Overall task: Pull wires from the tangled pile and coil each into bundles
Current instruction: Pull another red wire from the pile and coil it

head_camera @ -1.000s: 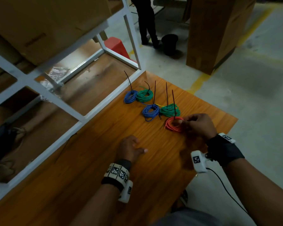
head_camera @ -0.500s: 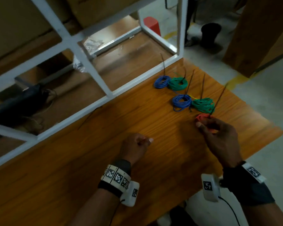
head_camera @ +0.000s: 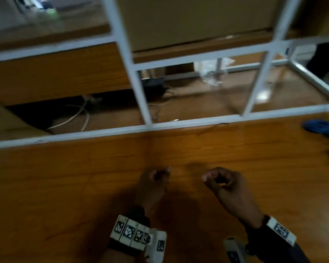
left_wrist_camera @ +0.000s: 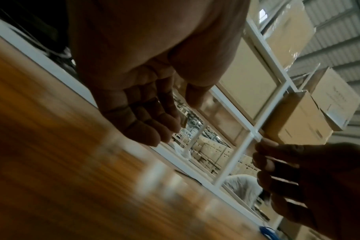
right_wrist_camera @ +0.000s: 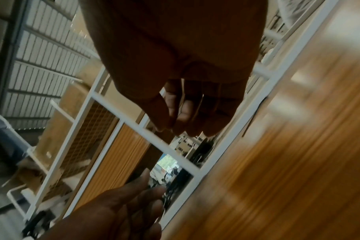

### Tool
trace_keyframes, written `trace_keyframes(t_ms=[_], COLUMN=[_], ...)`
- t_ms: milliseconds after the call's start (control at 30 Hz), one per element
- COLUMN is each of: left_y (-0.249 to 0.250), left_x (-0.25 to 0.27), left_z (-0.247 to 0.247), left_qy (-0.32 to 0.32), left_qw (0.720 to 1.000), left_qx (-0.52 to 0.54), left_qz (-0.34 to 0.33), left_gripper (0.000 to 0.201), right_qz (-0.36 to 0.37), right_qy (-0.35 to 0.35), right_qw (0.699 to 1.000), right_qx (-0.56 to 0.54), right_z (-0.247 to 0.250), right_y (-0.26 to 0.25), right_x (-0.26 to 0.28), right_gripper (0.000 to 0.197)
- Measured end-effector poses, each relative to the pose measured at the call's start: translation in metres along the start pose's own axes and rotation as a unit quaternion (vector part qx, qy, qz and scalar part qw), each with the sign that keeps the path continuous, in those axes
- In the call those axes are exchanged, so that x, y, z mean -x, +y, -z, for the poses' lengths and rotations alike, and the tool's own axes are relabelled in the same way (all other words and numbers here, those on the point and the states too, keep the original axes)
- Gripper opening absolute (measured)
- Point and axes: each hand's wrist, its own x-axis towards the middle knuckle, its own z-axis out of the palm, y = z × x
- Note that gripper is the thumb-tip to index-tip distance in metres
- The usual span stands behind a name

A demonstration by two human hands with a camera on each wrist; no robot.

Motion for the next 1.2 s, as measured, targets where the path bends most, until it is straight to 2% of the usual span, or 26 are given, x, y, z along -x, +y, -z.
trace_keyframes(t_ms=[133, 200, 267, 333, 400, 467, 533, 600, 667, 700, 733, 767, 800, 833, 867, 900, 967, 1000, 1033, 1067, 1100, 1200], left_y=[-0.047, -0.069, -0.086, -0.103, -0.119, -0.128, -0.134, -0.143, -0.155, -0.158, -0.16, -0.159, -0.155, -0.148, -0.141, -0.134, -0.122, -0.119, -0.115, -0.11, -0.105, -0.101], left_x=[0.005, 0.011, 0.02, 0.029, 0.04, 0.052, 0.059, 0.062, 0.058, 0.055, 0.051, 0.048, 0.044, 0.041, 0.038, 0.032, 0.017, 0.009, 0.0, -0.007, -0.012, -0.023], left_z=[0.127, 0.187, 0.24, 0.282, 0.309, 0.324, 0.325, 0.317, 0.308, 0.306, 0.305, 0.303, 0.302, 0.303, 0.306, 0.308, 0.317, 0.322, 0.329, 0.335, 0.34, 0.336], left_qy=[0.063, 0.106, 0.131, 0.14, 0.116, 0.054, -0.019, -0.07, -0.068, -0.053, -0.034, -0.014, 0.009, 0.04, 0.082, 0.128, 0.251, 0.316, 0.354, 0.355, 0.326, 0.182], left_qw=[0.997, 0.994, 0.991, 0.989, 0.988, 0.973, 0.951, 0.938, 0.929, 0.929, 0.931, 0.939, 0.953, 0.97, 0.984, 0.989, 0.966, 0.942, 0.923, 0.92, 0.932, 0.983], left_qx=[-0.03, -0.026, -0.038, -0.05, -0.096, -0.213, -0.292, -0.329, -0.361, -0.364, -0.361, -0.344, -0.303, -0.238, -0.157, -0.076, 0.065, 0.116, 0.151, 0.165, 0.157, 0.03], left_qz=[-0.027, -0.021, -0.008, 0.012, 0.031, 0.074, 0.1, 0.083, 0.041, 0.03, 0.024, 0.018, 0.012, 0.009, 0.007, 0.012, 0.008, -0.004, -0.012, -0.013, -0.011, -0.012], left_gripper=[0.02, 0.006, 0.008, 0.014, 0.03, 0.052, 0.065, 0.067, 0.049, 0.036, 0.027, 0.023, 0.02, 0.017, 0.013, 0.009, 0.01, 0.011, 0.013, 0.014, 0.014, 0.008], right_qz=[-0.011, -0.014, 0.007, 0.044, 0.045, 0.069, 0.177, 0.247, 0.253, 0.279, 0.261, 0.286, 0.263, 0.274, 0.217, 0.213, 0.2, 0.152, 0.109, 0.084, 0.076, 0.018], right_qy=[-0.067, -0.12, -0.181, -0.224, -0.261, -0.3, -0.327, -0.339, -0.351, -0.345, -0.337, -0.312, -0.278, -0.238, -0.244, -0.262, -0.266, -0.256, -0.231, -0.209, -0.193, -0.184], right_qw=[0.998, 0.992, 0.981, 0.967, 0.948, 0.919, 0.884, 0.852, 0.83, 0.815, 0.824, 0.81, 0.831, 0.842, 0.88, 0.882, 0.861, 0.87, 0.887, 0.891, 0.887, 0.881], right_qx=[0.01, 0.03, 0.064, 0.112, 0.175, 0.247, 0.282, 0.312, 0.352, 0.371, 0.373, 0.406, 0.403, 0.399, 0.345, 0.33, 0.385, 0.393, 0.385, 0.395, 0.412, 0.435], right_z=[-0.115, -0.171, -0.223, -0.26, -0.287, -0.307, -0.328, -0.348, -0.36, -0.362, -0.36, -0.354, -0.346, -0.331, -0.316, -0.297, -0.259, -0.24, -0.222, -0.207, -0.195, -0.184], right_y=[-0.046, -0.062, -0.068, -0.072, -0.072, -0.072, -0.07, -0.06, -0.048, -0.044, -0.041, -0.045, -0.053, -0.064, -0.074, -0.07, -0.071, -0.062, -0.057, -0.05, -0.047, -0.038], right_x=[-0.002, -0.004, -0.005, -0.008, -0.015, -0.014, -0.014, -0.015, -0.014, -0.015, -0.019, -0.021, -0.025, -0.029, -0.031, -0.04, -0.051, -0.058, -0.06, -0.063, -0.065, -0.07], right_gripper=[0.019, 0.013, 0.003, 0.011, 0.017, 0.021, 0.006, 0.016, 0.032, 0.039, 0.039, 0.034, 0.029, 0.025, 0.024, 0.023, 0.019, 0.019, 0.021, 0.025, 0.028, 0.03])
